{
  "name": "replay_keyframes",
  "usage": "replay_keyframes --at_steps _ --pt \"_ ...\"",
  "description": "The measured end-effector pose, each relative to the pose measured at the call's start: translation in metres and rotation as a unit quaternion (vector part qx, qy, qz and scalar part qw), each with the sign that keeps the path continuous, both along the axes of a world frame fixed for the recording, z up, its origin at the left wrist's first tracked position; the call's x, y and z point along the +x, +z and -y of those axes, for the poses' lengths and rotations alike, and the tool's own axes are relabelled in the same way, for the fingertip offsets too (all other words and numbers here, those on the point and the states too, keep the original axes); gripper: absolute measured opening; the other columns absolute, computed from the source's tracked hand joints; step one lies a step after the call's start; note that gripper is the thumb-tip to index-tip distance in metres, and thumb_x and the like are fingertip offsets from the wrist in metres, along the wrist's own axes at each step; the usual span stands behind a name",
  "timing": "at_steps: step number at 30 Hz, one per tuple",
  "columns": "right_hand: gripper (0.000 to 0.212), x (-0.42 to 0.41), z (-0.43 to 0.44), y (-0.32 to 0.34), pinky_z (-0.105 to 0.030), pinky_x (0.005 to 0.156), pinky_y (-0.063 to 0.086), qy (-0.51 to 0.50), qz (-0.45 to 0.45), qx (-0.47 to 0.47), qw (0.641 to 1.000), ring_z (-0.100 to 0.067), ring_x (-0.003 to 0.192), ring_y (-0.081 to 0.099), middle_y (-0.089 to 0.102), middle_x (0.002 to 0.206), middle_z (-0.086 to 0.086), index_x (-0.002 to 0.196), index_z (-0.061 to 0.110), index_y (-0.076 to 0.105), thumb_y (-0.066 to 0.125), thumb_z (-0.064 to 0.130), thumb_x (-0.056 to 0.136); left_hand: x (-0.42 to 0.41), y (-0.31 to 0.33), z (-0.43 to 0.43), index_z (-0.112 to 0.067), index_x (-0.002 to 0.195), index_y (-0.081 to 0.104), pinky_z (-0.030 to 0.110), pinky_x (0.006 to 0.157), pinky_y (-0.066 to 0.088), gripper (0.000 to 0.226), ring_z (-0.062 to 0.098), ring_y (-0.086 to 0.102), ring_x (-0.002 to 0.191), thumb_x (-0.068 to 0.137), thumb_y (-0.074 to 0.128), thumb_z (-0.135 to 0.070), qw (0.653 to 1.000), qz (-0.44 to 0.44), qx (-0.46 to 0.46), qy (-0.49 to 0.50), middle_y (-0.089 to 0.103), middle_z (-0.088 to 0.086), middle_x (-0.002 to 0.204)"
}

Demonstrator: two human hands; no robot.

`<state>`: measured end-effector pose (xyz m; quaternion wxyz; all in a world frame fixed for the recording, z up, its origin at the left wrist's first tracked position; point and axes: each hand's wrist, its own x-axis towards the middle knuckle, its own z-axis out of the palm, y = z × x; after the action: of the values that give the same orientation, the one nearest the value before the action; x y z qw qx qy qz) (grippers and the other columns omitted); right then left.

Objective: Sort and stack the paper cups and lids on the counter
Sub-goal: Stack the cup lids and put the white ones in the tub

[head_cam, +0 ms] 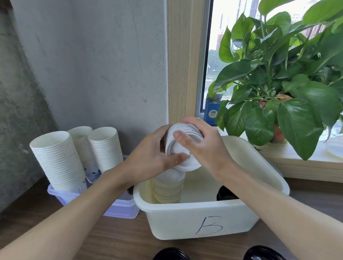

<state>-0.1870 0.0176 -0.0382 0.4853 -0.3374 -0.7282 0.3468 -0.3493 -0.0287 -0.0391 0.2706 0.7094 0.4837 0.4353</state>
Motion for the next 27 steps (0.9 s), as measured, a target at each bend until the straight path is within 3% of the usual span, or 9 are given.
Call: replay_keyframes --at_steps 3,6,11,17,20,21,23,27 --pt "0.05 -0.0021 0.0007 0.0016 -0.023 0.086 0.05 -0.009 -0.001 0.007 1.0 -0.002 0.097 0.062 0.066 0.103 0.01 0.11 0.028 0.064 0.069 0.057 0.07 -0.0011 0.0 0.0012 -0.015 0.13 0.061 0.023 0.087 0.053 0.049 0.011 0.069 0.106 0.086 0.081 -0.019 1.0 0.007 0.009 -0.003 0.073 -0.003 0.113" --pt "0.043 -0.0025 0.0012 0.002 -0.031 0.086 0.052 -0.021 -0.008 0.017 1.0 -0.01 0.095 0.063 0.067 0.099 0.005 0.103 0.022 0.066 0.072 0.052 0.073 -0.0014 -0.0005 0.0001 -0.014 0.128 0.062 0.031 0.091 0.056 0.048 0.016 0.07 0.106 0.084 0.081 -0.021 1.0 0.015 0.007 -0.013 0.074 0.0 0.113" --pt "0.05 -0.0025 0.0055 0.0029 -0.038 0.086 0.052 -0.016 -0.017 0.024 0.999 -0.017 0.094 0.063 0.066 0.097 -0.001 0.101 0.02 0.066 0.071 0.059 0.069 -0.0026 -0.001 -0.0004 -0.015 0.132 0.06 0.029 0.092 0.056 0.054 0.015 0.07 0.107 0.082 0.08 -0.023 1.0 0.012 0.012 -0.022 0.073 0.0 0.114" --pt "0.05 0.0062 0.0038 -0.0013 -0.022 0.091 0.044 0.023 0.064 0.024 0.997 -0.003 0.111 0.055 0.062 0.115 0.012 0.112 0.035 0.06 0.079 0.051 0.069 -0.0003 -0.0024 -0.0034 -0.022 0.136 0.054 0.044 0.096 0.052 0.055 0.018 0.064 0.11 0.086 0.078 -0.021 0.997 -0.064 0.037 -0.002 0.068 -0.001 0.119" --pt "0.046 0.003 0.0037 -0.0002 -0.025 0.089 0.047 -0.012 0.028 0.038 0.999 -0.008 0.105 0.058 0.064 0.107 0.011 0.108 0.03 0.062 0.076 0.052 0.07 -0.0002 -0.0014 -0.0026 -0.022 0.152 0.037 0.025 0.098 0.048 0.085 0.007 0.058 0.115 0.082 0.082 -0.039 0.997 -0.07 0.003 0.038 0.061 -0.008 0.129" --pt "0.044 0.0028 0.0034 0.0012 -0.026 0.087 0.048 -0.024 0.0 0.033 0.999 -0.009 0.102 0.059 0.064 0.105 0.01 0.107 0.029 0.061 0.072 0.053 0.071 -0.0003 -0.0007 -0.0025 -0.022 0.151 0.038 0.021 0.096 0.048 0.086 0.004 0.059 0.114 0.08 0.081 -0.044 0.998 -0.06 -0.007 0.031 0.062 -0.009 0.128" --pt "0.043 0.0043 0.0024 0.0026 -0.023 0.085 0.048 -0.023 -0.033 0.022 0.999 -0.006 0.099 0.06 0.064 0.102 0.014 0.107 0.03 0.06 0.067 0.055 0.073 0.001 0.0004 -0.0016 -0.022 0.142 0.047 0.024 0.094 0.052 0.076 0.004 0.065 0.111 0.077 0.081 -0.042 0.999 -0.034 -0.019 0.006 0.067 -0.009 0.123" --pt "0.061 0.0059 0.0027 0.0008 -0.023 0.09 0.048 0.001 0.019 0.017 1.0 -0.002 0.104 0.059 0.064 0.108 0.015 0.114 0.032 0.06 0.062 0.068 0.065 -0.0002 -0.0006 0.0002 -0.018 0.134 0.056 0.032 0.09 0.059 0.061 0.011 0.071 0.104 0.079 0.079 -0.028 1.0 0.005 -0.024 -0.001 0.073 -0.002 0.114"
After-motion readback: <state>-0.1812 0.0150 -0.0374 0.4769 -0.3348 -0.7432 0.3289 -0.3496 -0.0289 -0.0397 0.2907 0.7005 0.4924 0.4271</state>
